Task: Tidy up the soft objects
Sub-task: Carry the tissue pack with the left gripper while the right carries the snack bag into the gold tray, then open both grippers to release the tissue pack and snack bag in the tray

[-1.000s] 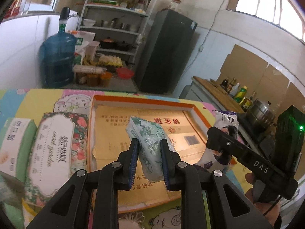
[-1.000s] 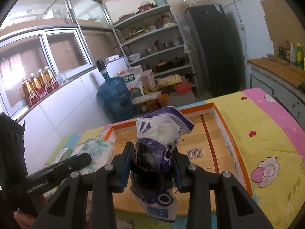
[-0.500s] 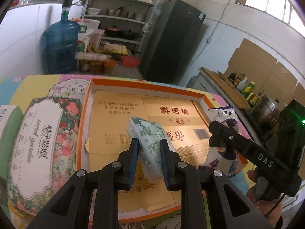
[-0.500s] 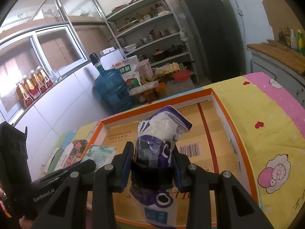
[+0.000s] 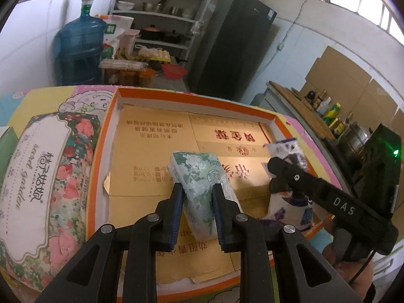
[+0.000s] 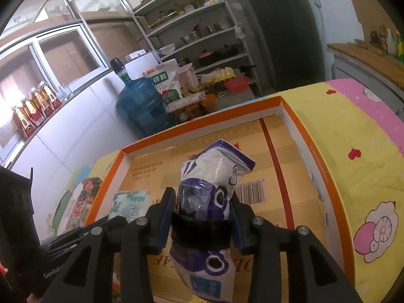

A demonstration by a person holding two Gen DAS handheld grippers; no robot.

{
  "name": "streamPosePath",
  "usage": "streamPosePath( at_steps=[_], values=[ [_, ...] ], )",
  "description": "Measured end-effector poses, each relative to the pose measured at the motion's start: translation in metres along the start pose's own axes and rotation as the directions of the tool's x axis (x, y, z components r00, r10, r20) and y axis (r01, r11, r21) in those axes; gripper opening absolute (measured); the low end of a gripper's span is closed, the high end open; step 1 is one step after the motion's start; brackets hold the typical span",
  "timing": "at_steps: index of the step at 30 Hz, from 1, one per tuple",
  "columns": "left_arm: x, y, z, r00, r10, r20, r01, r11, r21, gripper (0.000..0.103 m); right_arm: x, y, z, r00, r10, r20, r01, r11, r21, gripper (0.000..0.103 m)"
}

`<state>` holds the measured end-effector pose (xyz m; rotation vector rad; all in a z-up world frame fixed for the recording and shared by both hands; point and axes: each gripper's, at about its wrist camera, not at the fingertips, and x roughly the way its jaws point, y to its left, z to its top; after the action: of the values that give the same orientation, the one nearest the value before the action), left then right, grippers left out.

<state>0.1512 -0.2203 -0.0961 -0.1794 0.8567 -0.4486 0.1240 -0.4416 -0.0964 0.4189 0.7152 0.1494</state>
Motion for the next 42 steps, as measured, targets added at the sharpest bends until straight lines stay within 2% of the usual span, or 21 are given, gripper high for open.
streamPosePath(
  at_steps=[2,4,6,10,20,24,25,27,31,37,42],
  values=[
    [-0.002,0.001,0.001,1.000,0.006,0.007,-0.006,1.000,-0.004,0.031,0.000,-0.001,-0.002,1.000,-0.016,0.002,0.016,1.000,0.002,0.047],
    [-0.006,0.001,0.001,1.000,0.005,0.028,-0.005,1.000,-0.010,0.048,-0.001,-0.001,-0.001,1.000,-0.018,0.009,0.018,1.000,0.002,0.049],
    [-0.010,-0.001,0.002,0.999,0.000,0.046,0.000,1.000,-0.004,0.055,-0.003,-0.001,-0.002,1.000,-0.019,0.022,0.019,1.000,0.000,0.051],
    [-0.019,-0.008,0.002,0.997,0.010,0.077,-0.013,0.999,0.037,0.067,-0.006,0.000,-0.002,0.999,-0.031,0.040,0.031,0.999,-0.004,0.066],
    [-0.059,-0.016,0.004,0.986,-0.011,0.164,-0.003,0.996,0.084,0.069,-0.012,0.002,0.000,0.995,-0.068,0.077,0.068,0.998,-0.004,0.068],
    [-0.070,-0.017,0.003,0.985,-0.009,0.175,-0.011,0.994,0.112,0.069,-0.018,0.008,-0.002,0.988,-0.129,0.084,0.132,0.991,-0.031,0.084],
    [-0.072,-0.017,0.002,0.985,-0.008,0.174,-0.013,0.993,0.117,0.069,-0.020,0.010,-0.002,0.985,-0.152,0.082,0.156,0.987,-0.041,0.085],
    [-0.076,-0.016,0.002,0.985,-0.007,0.173,-0.015,0.992,0.124,0.069,-0.022,0.009,-0.003,0.981,-0.180,0.074,0.183,0.982,-0.045,0.085],
    [-0.084,-0.012,-0.001,0.984,-0.005,0.180,-0.019,0.991,0.134,0.069,-0.026,0.008,-0.007,0.982,-0.185,0.040,0.187,0.981,-0.051,0.085],
    [-0.097,-0.009,-0.004,0.979,-0.007,0.205,-0.022,0.990,0.140,0.069,-0.049,0.009,-0.014,0.979,-0.190,0.071,0.192,0.981,-0.027,0.085],
    [-0.116,-0.004,-0.008,0.971,0.007,0.237,-0.045,0.987,0.155,0.069,-0.067,0.025,-0.021,0.976,-0.192,0.103,0.197,0.980,-0.036,0.085]
  ],
)
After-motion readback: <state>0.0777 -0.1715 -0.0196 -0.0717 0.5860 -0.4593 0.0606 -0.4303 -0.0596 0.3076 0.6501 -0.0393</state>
